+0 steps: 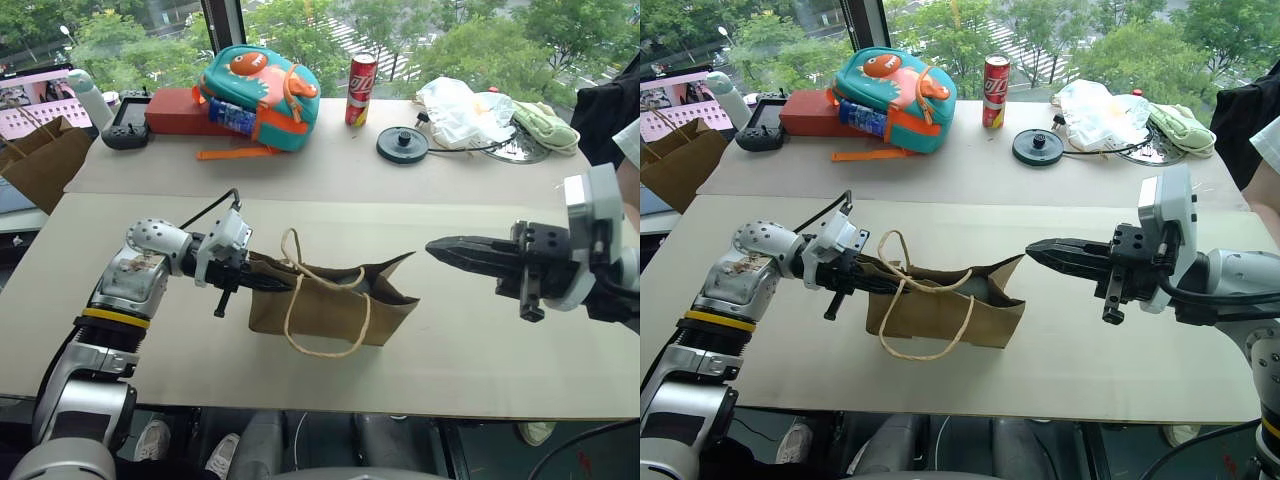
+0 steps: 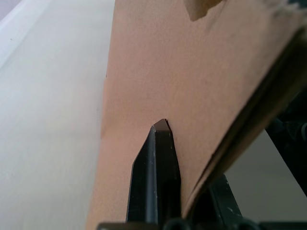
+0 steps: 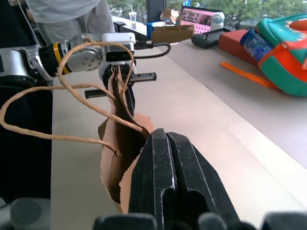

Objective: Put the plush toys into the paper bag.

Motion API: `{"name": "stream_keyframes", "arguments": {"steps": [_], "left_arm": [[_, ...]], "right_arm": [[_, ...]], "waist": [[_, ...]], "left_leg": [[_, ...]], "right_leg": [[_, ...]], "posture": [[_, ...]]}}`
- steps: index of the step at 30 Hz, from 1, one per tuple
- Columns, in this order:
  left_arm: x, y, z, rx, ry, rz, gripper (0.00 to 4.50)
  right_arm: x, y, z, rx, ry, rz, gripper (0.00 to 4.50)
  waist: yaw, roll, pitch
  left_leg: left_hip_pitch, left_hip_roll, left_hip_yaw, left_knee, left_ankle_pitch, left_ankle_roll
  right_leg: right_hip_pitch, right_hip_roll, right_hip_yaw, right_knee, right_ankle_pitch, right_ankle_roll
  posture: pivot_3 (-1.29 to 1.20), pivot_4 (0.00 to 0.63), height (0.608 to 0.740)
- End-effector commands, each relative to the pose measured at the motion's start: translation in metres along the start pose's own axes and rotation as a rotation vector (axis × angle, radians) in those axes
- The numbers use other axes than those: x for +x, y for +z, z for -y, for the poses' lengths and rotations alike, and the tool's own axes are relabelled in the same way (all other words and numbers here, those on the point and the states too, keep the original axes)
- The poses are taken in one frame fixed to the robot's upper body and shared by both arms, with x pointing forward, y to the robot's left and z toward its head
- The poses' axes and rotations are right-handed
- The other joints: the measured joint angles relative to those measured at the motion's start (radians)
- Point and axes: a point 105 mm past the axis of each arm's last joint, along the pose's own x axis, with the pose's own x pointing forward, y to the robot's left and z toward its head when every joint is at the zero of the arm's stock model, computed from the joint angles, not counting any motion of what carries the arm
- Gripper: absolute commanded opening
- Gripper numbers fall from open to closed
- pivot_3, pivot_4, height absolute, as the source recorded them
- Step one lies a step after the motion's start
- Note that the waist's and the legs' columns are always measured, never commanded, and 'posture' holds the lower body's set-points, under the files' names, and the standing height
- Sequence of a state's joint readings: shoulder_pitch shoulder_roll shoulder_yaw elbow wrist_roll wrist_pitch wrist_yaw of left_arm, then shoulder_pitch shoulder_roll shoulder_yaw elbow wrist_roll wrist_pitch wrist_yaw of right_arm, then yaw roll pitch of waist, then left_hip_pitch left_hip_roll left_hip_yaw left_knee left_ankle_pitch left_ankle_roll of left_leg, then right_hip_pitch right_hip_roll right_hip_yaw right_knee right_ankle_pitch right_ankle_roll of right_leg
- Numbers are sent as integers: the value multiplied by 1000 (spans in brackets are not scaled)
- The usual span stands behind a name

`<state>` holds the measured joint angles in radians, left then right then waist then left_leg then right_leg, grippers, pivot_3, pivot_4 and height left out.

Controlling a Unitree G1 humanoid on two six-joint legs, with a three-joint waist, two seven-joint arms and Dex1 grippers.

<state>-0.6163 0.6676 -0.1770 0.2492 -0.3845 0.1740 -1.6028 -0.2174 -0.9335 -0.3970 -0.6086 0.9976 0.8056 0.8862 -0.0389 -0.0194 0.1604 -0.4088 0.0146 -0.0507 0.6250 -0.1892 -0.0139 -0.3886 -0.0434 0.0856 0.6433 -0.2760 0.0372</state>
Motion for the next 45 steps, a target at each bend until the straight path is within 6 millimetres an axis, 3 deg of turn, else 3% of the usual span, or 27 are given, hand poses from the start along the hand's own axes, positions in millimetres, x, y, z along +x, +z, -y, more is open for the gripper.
{"name": "stream_keyframes", "arguments": {"steps": [1,4,5,6,14,16,25,32,37,45], "left_arm": [[-1,-7,1,51,5,-40,32],[-2,-9,1,46,17,-50,32],[-3,-10,0,42,20,-54,590],[-4,-10,0,41,22,-56,755],[-16,3,-3,41,60,-77,3714],[-20,10,-1,28,63,-74,4246],[-40,47,6,4,126,-49,4246],[-81,76,17,-75,203,-46,4246],[-96,77,26,-142,206,-77,4246],[-93,77,31,-148,186,-65,4246]], "right_arm": [[0,6,-3,-58,15,0,0],[0,6,-1,-62,20,-8,0],[0,5,-1,-62,21,-10,0],[0,5,0,-63,22,-12,0],[2,2,2,-66,35,-25,0],[2,2,2,-68,37,-28,0],[2,-1,6,-75,43,-39,0],[-4,-1,4,-76,73,-76,0],[-4,-4,1,-78,94,-117,0],[-3,-6,0,-73,104,-135,0]], "waist": [[0,0,0],[1,0,0],[1,0,0],[1,0,0],[0,0,0],[-1,0,0],[-1,0,0],[-6,0,0],[-2,0,0],[-1,0,0]], "left_leg": [[0,0,0,0,0,0],[0,0,0,0,0,0],[0,0,0,0,0,0],[0,0,0,1,0,0],[0,0,0,0,0,0],[0,0,0,0,0,0],[0,0,0,1,0,0],[1,1,0,0,0,0],[2,1,1,0,0,0],[1,1,1,0,0,0]], "right_leg": [[0,0,0,0,0,0],[0,0,0,0,0,0],[0,0,0,0,0,0],[0,0,0,0,0,0],[0,0,0,1,0,0],[0,0,0,1,0,0],[0,0,0,1,-1,2],[0,0,0,2,-2,3],[0,0,0,2,-2,3],[0,0,0,2,-2,3]], "posture": [[0,150,739],[0,150,739],[0,150,739],[0,150,739],[0,150,739],[0,150,739],[0,150,739],[0,150,739],[0,150,739],[0,150,739]]}}
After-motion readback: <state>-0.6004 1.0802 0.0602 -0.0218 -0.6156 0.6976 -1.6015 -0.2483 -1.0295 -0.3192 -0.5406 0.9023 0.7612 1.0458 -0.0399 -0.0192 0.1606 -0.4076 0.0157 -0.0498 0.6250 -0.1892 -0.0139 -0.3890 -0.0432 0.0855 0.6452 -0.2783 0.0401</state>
